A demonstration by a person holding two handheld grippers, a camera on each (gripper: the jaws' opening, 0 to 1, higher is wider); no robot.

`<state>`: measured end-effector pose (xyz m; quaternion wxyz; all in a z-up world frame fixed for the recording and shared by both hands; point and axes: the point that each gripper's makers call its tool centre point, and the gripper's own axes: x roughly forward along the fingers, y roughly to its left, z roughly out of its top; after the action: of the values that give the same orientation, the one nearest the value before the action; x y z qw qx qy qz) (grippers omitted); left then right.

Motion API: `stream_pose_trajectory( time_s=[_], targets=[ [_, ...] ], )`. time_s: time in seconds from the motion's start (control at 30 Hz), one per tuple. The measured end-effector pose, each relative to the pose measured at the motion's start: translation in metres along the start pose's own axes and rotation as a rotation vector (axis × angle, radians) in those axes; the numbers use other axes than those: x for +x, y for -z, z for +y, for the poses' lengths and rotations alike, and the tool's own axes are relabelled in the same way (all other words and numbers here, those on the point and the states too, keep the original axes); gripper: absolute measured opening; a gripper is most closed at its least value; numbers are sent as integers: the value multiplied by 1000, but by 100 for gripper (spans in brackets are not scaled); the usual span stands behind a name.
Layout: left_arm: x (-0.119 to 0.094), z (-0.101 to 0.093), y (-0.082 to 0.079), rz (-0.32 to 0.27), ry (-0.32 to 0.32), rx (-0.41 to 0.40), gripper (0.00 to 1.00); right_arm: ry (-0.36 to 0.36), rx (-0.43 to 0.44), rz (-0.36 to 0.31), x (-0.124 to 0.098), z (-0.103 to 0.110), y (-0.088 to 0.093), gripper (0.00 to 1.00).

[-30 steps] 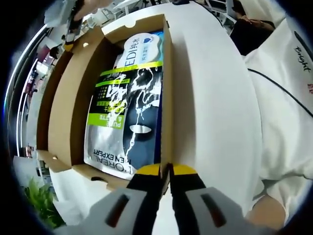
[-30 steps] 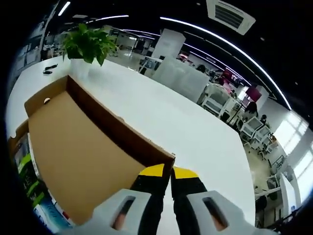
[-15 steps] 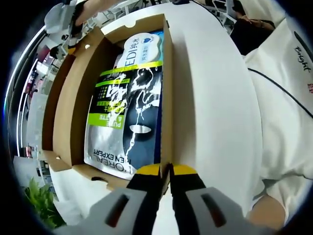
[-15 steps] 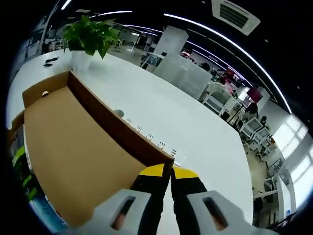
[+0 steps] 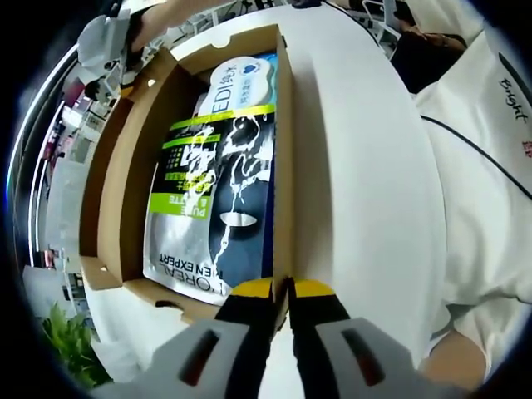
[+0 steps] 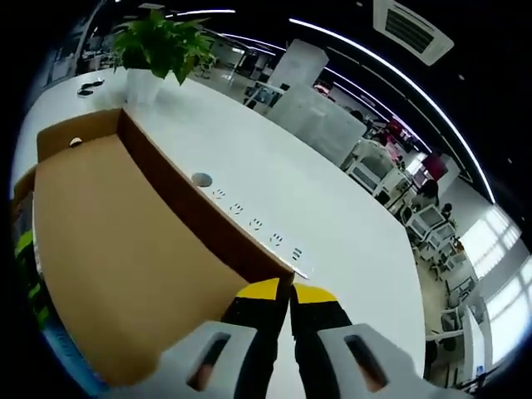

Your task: Operate the shoe box by opening the lid, removing the specified soft item, and placing it in the target area until the item is outside and the box remains undamaged.

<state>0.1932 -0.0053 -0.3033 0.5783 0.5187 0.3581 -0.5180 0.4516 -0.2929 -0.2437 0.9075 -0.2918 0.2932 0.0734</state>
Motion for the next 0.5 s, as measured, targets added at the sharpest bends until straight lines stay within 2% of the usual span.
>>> stream_pose_trajectory(
  time_s=[0.33,0.5],
  targets=[
    [0,1,1,1,3,1,6,4,-7,14,3,3,2,1],
    [0,1,1,-5,1,2,6,2,7,31,9,8,12,1]
  ],
)
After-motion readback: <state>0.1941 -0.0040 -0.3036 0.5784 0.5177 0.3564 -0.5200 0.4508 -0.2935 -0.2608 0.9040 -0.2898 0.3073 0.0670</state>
